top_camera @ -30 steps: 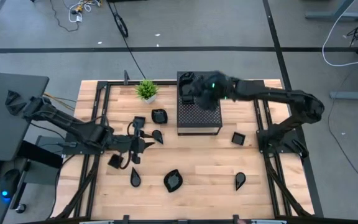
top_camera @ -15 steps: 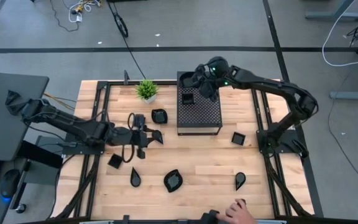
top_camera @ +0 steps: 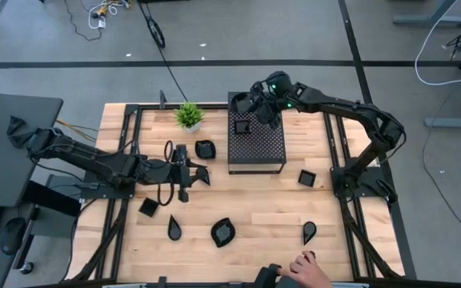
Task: Pick & Place Mini shaped plates
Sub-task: Stack the bottom right leaf shaped plate on top of the leaf shaped plates on the shelf, then stack the bottom right drop shaped plate on top of the drop shaped plates on the shelf
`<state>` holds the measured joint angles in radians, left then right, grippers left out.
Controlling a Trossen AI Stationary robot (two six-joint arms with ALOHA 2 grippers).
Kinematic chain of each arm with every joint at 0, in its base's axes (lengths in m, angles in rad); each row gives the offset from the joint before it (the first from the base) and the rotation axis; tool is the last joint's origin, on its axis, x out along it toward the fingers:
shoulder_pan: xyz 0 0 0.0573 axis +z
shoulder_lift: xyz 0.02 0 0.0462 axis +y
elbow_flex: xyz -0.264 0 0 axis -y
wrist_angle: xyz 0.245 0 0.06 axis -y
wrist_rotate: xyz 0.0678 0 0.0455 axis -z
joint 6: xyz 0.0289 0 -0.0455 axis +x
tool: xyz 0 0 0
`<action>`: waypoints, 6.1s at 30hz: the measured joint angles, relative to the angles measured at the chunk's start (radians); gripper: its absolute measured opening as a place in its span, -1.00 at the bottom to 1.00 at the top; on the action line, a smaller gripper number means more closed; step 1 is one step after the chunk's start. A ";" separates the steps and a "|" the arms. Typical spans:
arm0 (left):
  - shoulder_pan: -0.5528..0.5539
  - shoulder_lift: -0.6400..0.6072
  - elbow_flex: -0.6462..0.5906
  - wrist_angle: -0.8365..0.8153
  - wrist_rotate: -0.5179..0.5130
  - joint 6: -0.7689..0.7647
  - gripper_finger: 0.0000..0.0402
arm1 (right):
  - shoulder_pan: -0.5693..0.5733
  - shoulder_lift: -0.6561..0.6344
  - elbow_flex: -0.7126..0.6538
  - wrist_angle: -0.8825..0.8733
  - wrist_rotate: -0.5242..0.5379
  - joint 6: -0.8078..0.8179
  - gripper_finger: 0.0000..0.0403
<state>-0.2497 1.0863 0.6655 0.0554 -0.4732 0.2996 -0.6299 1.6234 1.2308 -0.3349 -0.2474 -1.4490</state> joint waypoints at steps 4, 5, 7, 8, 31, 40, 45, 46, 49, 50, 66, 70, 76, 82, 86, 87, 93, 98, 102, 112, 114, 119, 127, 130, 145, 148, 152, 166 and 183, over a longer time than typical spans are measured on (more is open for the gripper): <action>0.000 0.000 0.000 0.001 0.000 0.000 -0.42 | 0.000 0.000 0.000 0.006 0.000 0.000 -0.88; 0.000 0.000 0.000 0.002 0.000 0.000 -0.42 | 0.000 0.000 0.000 0.006 0.000 0.000 -0.88; 0.000 0.000 0.000 0.002 0.000 0.000 -0.42 | 0.000 0.005 0.000 0.010 0.000 -0.001 -0.88; 0.000 0.000 0.000 0.002 0.000 0.000 -0.42 | -0.003 0.007 0.000 0.009 -0.001 -0.001 -0.88; -0.001 0.000 0.000 0.017 0.000 -0.002 -0.42 | -0.031 0.015 0.000 0.071 0.000 0.083 -0.47; -0.001 0.000 0.000 0.029 0.000 -0.002 -0.42 | -0.031 0.015 0.000 0.079 -0.001 0.161 -0.42; -0.001 0.000 0.000 0.029 0.000 -0.002 -0.42 | -0.031 0.015 -0.001 0.054 0.002 0.224 -0.37; -0.001 0.000 0.000 0.029 0.000 -0.002 -0.42 | -0.031 0.015 -0.001 0.053 0.002 0.244 -0.35; -0.001 0.001 0.000 0.030 0.000 -0.005 -0.42 | -0.031 0.011 -0.001 0.040 -0.001 0.284 -0.23; -0.001 0.001 0.000 0.030 0.000 -0.007 -0.42 | -0.031 0.008 -0.001 0.036 -0.006 0.288 -0.19; -0.001 0.001 0.000 0.031 0.001 -0.027 -0.42 | -0.035 -0.064 -0.001 -0.006 -0.051 0.628 -0.80; -0.001 0.001 0.000 0.031 0.001 -0.027 -0.42 | -0.045 -0.058 -0.001 0.000 -0.017 0.672 -0.92; -0.001 0.001 0.000 0.031 0.001 -0.027 -0.42 | -0.050 -0.020 -0.001 0.001 -0.009 0.708 -0.96; -0.001 0.001 0.000 0.033 0.025 -0.028 -0.42 | -0.050 -0.010 -0.001 0.020 0.048 0.726 -0.96; -0.002 0.001 0.001 0.050 0.043 -0.029 -0.42 | -0.054 -0.007 -0.001 0.006 0.048 0.738 -0.98; -0.002 0.001 0.001 0.052 0.045 -0.029 -0.42 | -0.054 -0.007 -0.001 0.000 0.048 0.736 -0.98; -0.002 0.001 0.001 0.057 0.045 -0.054 -0.42 | -0.054 0.009 -0.001 0.003 0.047 0.755 -0.98; -0.010 0.001 0.001 0.070 0.045 -0.054 -0.42 | -0.054 0.027 -0.001 0.021 0.048 0.761 -0.98; -0.025 0.001 0.001 0.079 0.045 -0.054 -0.42 | -0.054 0.022 -0.001 0.053 0.049 0.781 -0.98; -0.060 0.001 0.001 0.083 0.040 -0.121 -0.42 | 0.076 -0.170 0.000 0.028 0.125 1.024 -0.98; -0.065 0.001 0.001 0.083 0.033 -0.138 -0.42 | 0.151 -0.214 0.000 -0.007 0.131 1.064 -0.98; -0.095 0.001 0.001 0.080 0.016 -0.159 -0.42 | 0.436 -0.285 -0.058 0.044 0.217 1.096 -0.99; -0.275 0.001 0.001 0.078 -0.142 -0.169 -0.42 | 0.883 -0.271 -0.174 0.146 0.574 1.242 -0.99; -0.357 0.001 0.001 0.074 -0.204 -0.219 -0.42 | 1.052 -0.249 -0.174 0.172 0.742 1.331 -0.99; -0.519 0.106 0.001 0.068 -0.294 -0.419 -0.42 | 1.496 -0.148 -0.173 -0.217 0.798 2.235 -0.97; -0.511 0.142 0.001 0.068 -0.293 -0.424 -0.42 | 1.510 -0.148 -0.173 -0.434 0.618 2.520 -0.90; -0.492 0.177 0.001 0.071 -0.294 -0.429 -0.42 | 1.526 -0.148 -0.173 -0.675 0.423 2.872 -0.67; -0.470 0.225 0.001 0.076 -0.293 -0.467 -0.42 | 1.538 -0.079 -0.173 -0.565 0.265 3.398 0.58; -0.472 0.225 0.001 0.074 -0.293 -0.426 -0.42 | 1.536 0.133 -0.174 -0.581 0.257 3.734 0.75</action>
<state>-0.7219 1.3109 0.6662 0.1295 -0.7666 -0.1265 0.9066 1.7560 1.0573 -0.9157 0.0097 2.2852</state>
